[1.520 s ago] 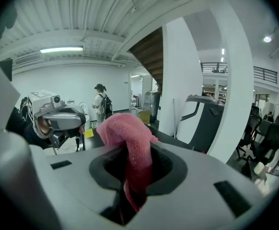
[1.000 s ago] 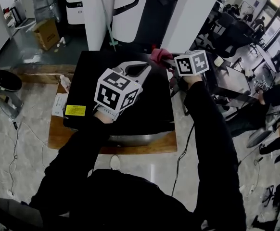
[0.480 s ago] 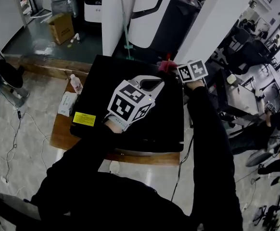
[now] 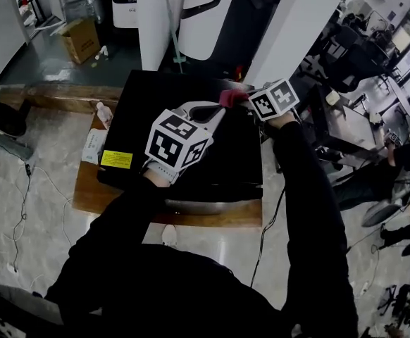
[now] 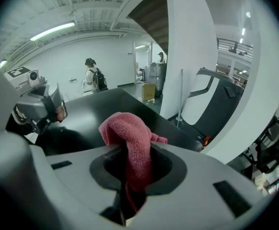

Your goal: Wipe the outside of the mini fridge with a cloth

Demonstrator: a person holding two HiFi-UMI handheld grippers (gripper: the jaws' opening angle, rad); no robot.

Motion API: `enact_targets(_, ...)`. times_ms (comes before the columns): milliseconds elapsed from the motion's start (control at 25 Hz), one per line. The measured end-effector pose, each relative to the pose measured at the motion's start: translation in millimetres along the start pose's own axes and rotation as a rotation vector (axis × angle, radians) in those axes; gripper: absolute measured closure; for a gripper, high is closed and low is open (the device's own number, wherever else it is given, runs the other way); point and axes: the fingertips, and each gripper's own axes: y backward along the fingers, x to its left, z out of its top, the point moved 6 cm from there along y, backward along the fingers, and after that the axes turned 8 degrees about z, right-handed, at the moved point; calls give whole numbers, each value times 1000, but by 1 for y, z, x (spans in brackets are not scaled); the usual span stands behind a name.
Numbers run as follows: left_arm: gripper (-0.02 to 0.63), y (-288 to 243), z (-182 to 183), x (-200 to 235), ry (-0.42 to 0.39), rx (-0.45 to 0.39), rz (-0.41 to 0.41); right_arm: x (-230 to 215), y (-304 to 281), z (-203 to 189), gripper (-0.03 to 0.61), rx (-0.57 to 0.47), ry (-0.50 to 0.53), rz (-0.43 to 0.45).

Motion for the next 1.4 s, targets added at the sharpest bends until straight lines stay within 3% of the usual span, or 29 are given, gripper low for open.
enact_targets(320, 607, 32, -5, -52, -10, 0, -18, 80, 29, -35, 506, -1, 50, 72)
enact_targets(760, 607, 82, -5, -131, -44, -29, -30, 185, 73, -94, 506, 19, 34, 236)
enact_targets(880, 607, 88, -4, -150, -51, -38, -40, 207, 84, -108, 506, 20, 15, 293)
enact_targets(1040, 607, 85, -3, -169, -60, -53, -60, 217, 94, -124, 506, -13, 13, 304)
enact_targets(1160, 607, 81, 6, -169, -65, -80, -58, 209, 105, -121, 503, -123, 18, 319)
enact_targets(1400, 607, 60, 36, -153, -45, -168, -29, 150, 160, -111, 503, -574, 12, 213)
